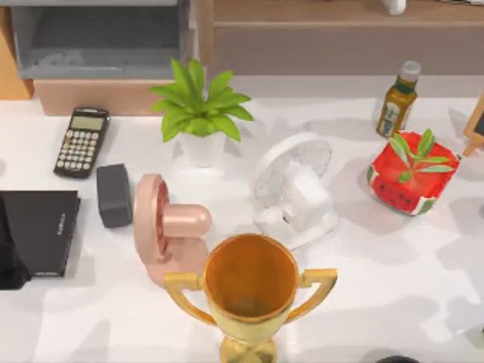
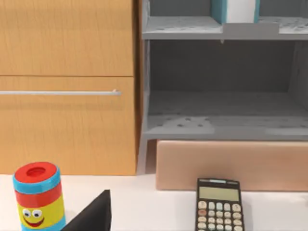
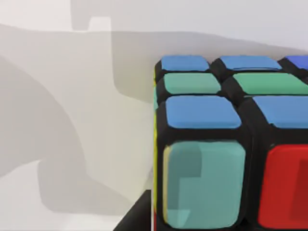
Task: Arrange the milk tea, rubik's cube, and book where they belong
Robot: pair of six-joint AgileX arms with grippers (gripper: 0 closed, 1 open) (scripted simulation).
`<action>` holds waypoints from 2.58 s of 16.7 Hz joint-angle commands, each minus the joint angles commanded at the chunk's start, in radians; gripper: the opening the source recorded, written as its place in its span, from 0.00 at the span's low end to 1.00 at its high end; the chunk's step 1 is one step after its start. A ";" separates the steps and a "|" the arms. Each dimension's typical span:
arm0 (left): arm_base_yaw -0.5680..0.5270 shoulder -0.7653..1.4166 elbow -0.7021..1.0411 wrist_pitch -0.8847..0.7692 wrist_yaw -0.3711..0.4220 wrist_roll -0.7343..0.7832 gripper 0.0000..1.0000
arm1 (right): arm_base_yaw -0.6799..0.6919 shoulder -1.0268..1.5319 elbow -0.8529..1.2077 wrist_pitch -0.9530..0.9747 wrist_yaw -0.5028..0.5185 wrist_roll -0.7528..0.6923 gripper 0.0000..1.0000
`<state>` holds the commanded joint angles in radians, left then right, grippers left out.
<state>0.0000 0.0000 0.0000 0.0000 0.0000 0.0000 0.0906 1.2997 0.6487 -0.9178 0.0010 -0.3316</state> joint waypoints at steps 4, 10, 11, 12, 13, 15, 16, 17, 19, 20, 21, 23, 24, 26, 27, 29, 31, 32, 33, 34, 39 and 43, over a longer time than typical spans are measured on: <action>0.000 0.000 0.000 0.000 0.000 0.000 1.00 | -0.001 -0.017 0.038 -0.057 0.000 -0.001 0.00; 0.000 0.000 0.000 0.000 0.000 0.000 1.00 | -0.002 -0.047 0.094 -0.141 0.000 -0.002 0.00; 0.000 0.000 0.000 0.000 0.000 0.000 1.00 | -0.002 -0.047 0.094 -0.141 0.000 -0.002 0.00; 0.000 0.000 0.000 0.000 0.000 0.000 1.00 | -0.001 -0.043 0.090 -0.139 0.000 -0.001 0.00; 0.000 0.000 0.000 0.000 0.000 0.000 1.00 | -0.001 -0.042 0.092 -0.137 0.001 0.000 0.00; 0.000 0.000 0.000 0.000 0.000 0.000 1.00 | 0.005 -0.033 0.121 -0.107 0.016 0.011 0.00; 0.000 0.000 0.000 0.000 0.000 0.000 1.00 | 0.011 -0.024 0.148 -0.075 0.031 0.021 0.00; 0.000 0.000 0.000 0.000 0.000 0.000 1.00 | 0.018 -0.012 0.181 -0.033 0.049 0.035 0.00; 0.000 0.000 0.000 0.000 0.000 0.000 1.00 | 0.040 0.018 0.262 0.082 0.094 0.068 0.00; 0.000 0.000 0.000 0.000 0.000 0.000 1.00 | 0.054 0.036 0.307 0.153 0.119 0.088 0.00; 0.000 0.000 0.000 0.000 0.000 0.000 1.00 | 0.071 0.055 0.354 0.231 0.145 0.110 0.00; 0.000 0.000 0.000 0.000 0.000 0.000 1.00 | 0.111 0.096 0.451 0.398 0.198 0.156 0.00; 0.000 0.000 0.000 0.000 0.000 0.000 1.00 | 0.133 0.118 0.500 0.485 0.225 0.180 0.00; 0.000 0.000 0.000 0.000 0.000 0.000 1.00 | 0.178 0.161 0.595 0.654 0.275 0.227 0.00; 0.000 0.000 0.000 0.000 0.000 0.000 1.00 | 0.199 0.181 0.638 0.732 0.299 0.250 0.00; 0.000 0.000 0.000 0.000 0.000 0.000 1.00 | 0.237 0.217 0.717 0.866 0.342 0.291 0.00; 0.000 0.000 0.000 0.000 0.000 0.000 1.00 | 0.265 0.246 0.777 0.960 0.377 0.324 0.00; 0.000 0.000 0.000 0.000 0.000 0.000 1.00 | 0.274 0.258 0.797 0.990 0.389 0.336 0.00; 0.000 0.000 0.000 0.000 0.000 0.000 1.00 | 0.279 0.268 0.810 1.010 0.397 0.344 0.00; 0.000 0.000 0.000 0.000 0.000 0.000 1.00 | 0.282 0.274 0.816 1.019 0.401 0.348 0.00; 0.000 0.000 0.000 0.000 0.000 0.000 1.00 | 0.276 0.267 0.816 1.018 0.397 0.348 0.00; 0.000 0.000 0.000 0.000 0.000 0.000 1.00 | 0.234 0.294 0.916 1.047 0.356 0.331 0.00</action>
<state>0.0000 0.0000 0.0000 0.0000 0.0000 0.0000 0.3246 1.5939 1.5645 0.1291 0.3566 -0.0005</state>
